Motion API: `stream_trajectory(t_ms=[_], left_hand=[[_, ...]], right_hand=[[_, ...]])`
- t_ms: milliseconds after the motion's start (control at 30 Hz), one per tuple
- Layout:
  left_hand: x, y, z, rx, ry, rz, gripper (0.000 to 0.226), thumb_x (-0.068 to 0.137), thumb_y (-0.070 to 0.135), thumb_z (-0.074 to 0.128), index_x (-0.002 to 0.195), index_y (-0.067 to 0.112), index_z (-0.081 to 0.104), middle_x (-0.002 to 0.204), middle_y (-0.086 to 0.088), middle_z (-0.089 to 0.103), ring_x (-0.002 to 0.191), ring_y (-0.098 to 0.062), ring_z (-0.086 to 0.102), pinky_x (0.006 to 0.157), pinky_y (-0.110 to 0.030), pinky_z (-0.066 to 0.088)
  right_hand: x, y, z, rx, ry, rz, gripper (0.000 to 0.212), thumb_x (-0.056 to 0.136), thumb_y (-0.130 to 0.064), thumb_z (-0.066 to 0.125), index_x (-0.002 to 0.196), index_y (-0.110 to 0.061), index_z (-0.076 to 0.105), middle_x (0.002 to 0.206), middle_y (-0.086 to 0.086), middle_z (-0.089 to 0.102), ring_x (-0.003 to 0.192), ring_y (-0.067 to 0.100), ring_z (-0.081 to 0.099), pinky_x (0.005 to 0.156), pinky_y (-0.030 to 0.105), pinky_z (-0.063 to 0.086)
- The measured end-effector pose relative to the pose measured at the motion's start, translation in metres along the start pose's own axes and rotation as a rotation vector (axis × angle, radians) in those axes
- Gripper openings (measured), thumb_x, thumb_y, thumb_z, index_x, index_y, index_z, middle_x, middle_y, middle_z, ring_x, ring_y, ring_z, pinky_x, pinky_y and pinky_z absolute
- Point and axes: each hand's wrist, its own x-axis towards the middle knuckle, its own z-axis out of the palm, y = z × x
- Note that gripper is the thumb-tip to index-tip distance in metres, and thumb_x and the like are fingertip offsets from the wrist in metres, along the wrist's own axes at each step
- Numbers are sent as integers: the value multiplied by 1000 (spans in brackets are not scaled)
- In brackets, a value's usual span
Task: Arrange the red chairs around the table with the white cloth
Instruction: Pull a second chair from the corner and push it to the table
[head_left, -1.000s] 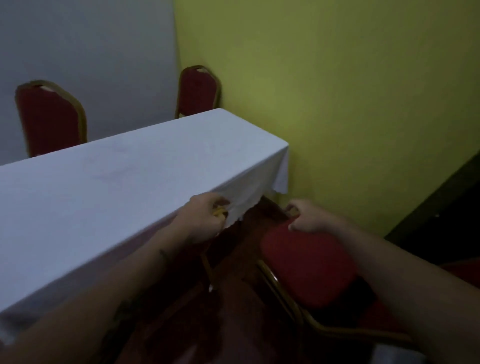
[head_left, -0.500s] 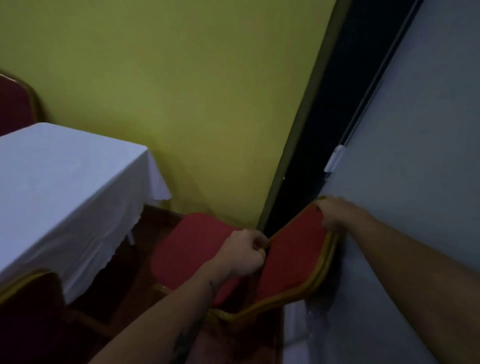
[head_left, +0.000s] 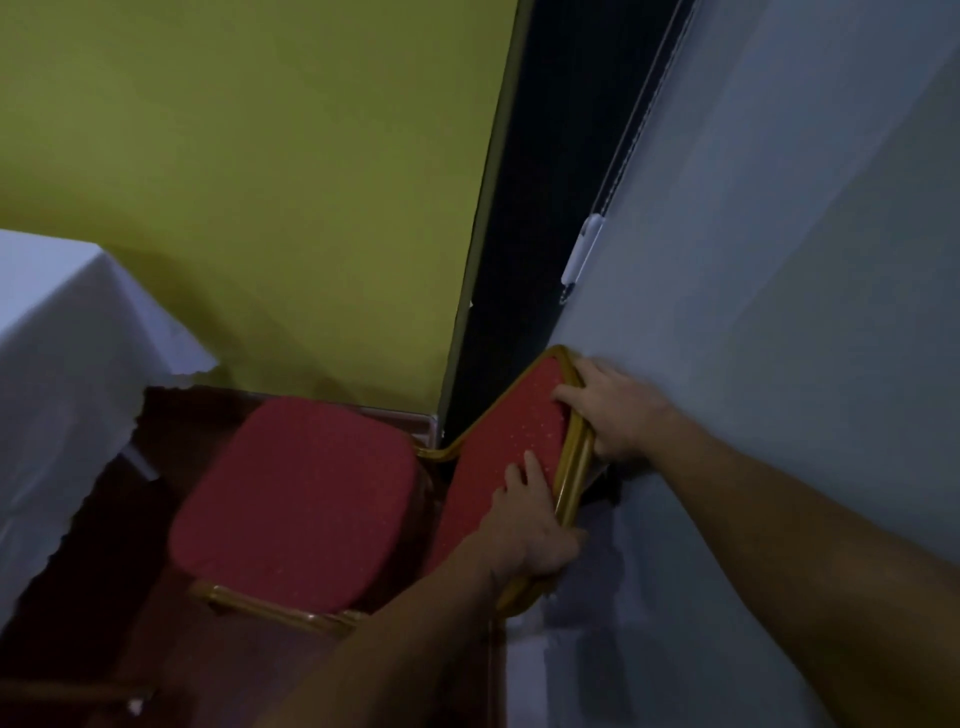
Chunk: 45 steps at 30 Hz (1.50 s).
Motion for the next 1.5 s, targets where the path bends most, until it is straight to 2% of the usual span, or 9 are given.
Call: stream_trajectory(t_ms=[200,300,467,633,767,900,1067,1233,1500], left_hand=[[2,-4,-3,-51,-18,-18,120,78,34,69,157,15,-20,169,-13,-10,155,-36,5,123,-46,20],[-14,-16,-10,-15,-27,-2,123,77,34,71,157,15,-19,169,-9,-7,155,-33,8,123,-41,21],[-39,-67,-42,87,8,7,123,72,37,73,159,17,-12,168,-11,11,151,-32,25,120,-37,28],[-75,-130,-88,85,67,-33,115,63,41,72,160,27,10,154,-10,44,135,-26,50,109,-32,43],[-115,-174,-115,52,204,-68,81,69,34,73,144,39,43,125,-3,69,113,-25,67,93,-34,55],[-154,-215,-134,40,292,-194,62,73,29,65,135,36,57,118,-4,73,108,-27,68,89,-32,55],[-194,-257,-134,-28,357,-406,46,70,20,57,114,24,69,110,-9,73,98,-29,71,82,-36,60],[-202,-263,-142,-126,441,-480,47,68,19,52,112,20,70,112,-10,69,99,-32,70,80,-35,58],[-188,-247,-130,-206,449,-607,40,78,14,58,115,22,69,104,-7,67,84,-25,68,70,-36,60]], right_hand=[[9,0,-5,61,-12,-57,65,80,-35,72,140,-24,50,156,19,28,136,36,46,110,43,43],[13,-11,-11,53,-38,-125,59,81,-37,70,136,-23,55,151,16,39,146,35,32,117,46,35],[32,-52,-25,110,6,-173,57,75,-31,75,129,-25,59,130,7,50,135,30,40,111,46,42],[51,-114,-51,122,27,-224,35,77,-29,72,111,-29,63,109,-1,51,111,21,49,90,41,50],[63,-169,-72,90,41,-286,22,77,-26,67,99,-28,68,103,2,65,101,26,62,81,37,53],[66,-220,-84,83,55,-309,21,77,-21,68,97,-27,70,95,1,69,94,27,66,71,31,48],[69,-253,-96,52,72,-376,25,76,-22,69,101,-25,69,100,4,69,98,31,68,78,35,54],[82,-268,-108,11,53,-491,20,76,-17,65,94,-25,68,87,1,65,96,31,69,72,35,53],[126,-268,-110,43,59,-651,36,70,-20,66,102,-38,67,94,-7,63,100,27,67,78,36,55]])
